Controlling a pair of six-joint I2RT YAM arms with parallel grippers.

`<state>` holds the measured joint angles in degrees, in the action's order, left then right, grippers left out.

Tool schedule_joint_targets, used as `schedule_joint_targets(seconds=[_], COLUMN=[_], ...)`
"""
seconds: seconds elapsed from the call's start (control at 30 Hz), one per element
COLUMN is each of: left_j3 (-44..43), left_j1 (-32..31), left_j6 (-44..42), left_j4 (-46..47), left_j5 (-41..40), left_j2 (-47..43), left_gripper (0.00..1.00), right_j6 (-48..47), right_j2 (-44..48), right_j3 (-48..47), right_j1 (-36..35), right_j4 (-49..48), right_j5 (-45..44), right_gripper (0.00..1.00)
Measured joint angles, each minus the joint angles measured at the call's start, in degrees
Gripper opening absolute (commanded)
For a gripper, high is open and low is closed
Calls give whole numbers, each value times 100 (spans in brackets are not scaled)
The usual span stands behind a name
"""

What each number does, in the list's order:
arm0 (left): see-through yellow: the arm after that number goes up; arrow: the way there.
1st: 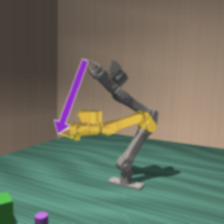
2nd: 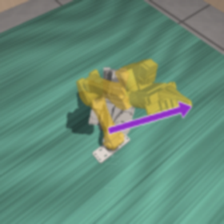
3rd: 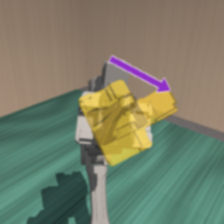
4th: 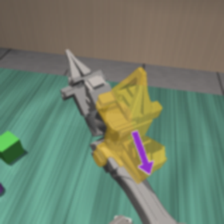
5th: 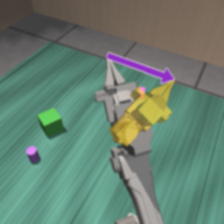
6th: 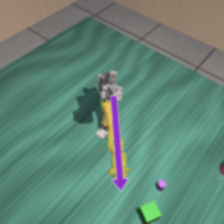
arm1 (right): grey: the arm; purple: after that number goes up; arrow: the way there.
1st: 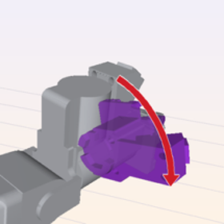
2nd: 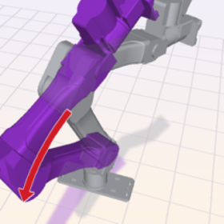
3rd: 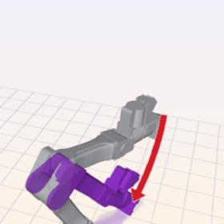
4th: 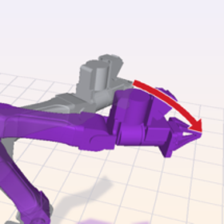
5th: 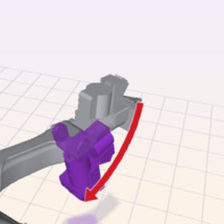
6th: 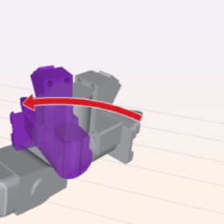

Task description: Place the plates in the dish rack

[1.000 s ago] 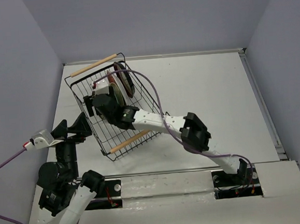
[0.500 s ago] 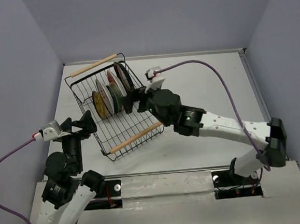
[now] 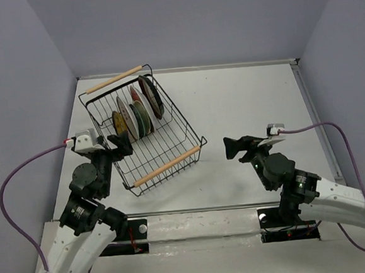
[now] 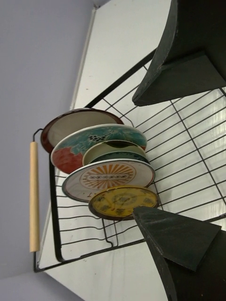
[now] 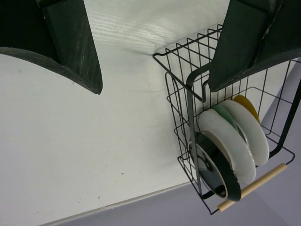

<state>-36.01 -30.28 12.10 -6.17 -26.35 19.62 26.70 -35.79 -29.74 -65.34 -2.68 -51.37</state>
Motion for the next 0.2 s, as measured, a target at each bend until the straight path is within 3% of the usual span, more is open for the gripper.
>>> schedule_joint_targets(seconds=[0.2], left_j3=[0], left_j1=[0], left_j6=[22], left_j4=[-4], left_j5=[424], left_j2=[503], left_gripper=[99], right_j6=[144], right_j2=[828], right_j3=[413], right_j1=[0], right_j4=[66], right_j5=[-404], right_gripper=[100])
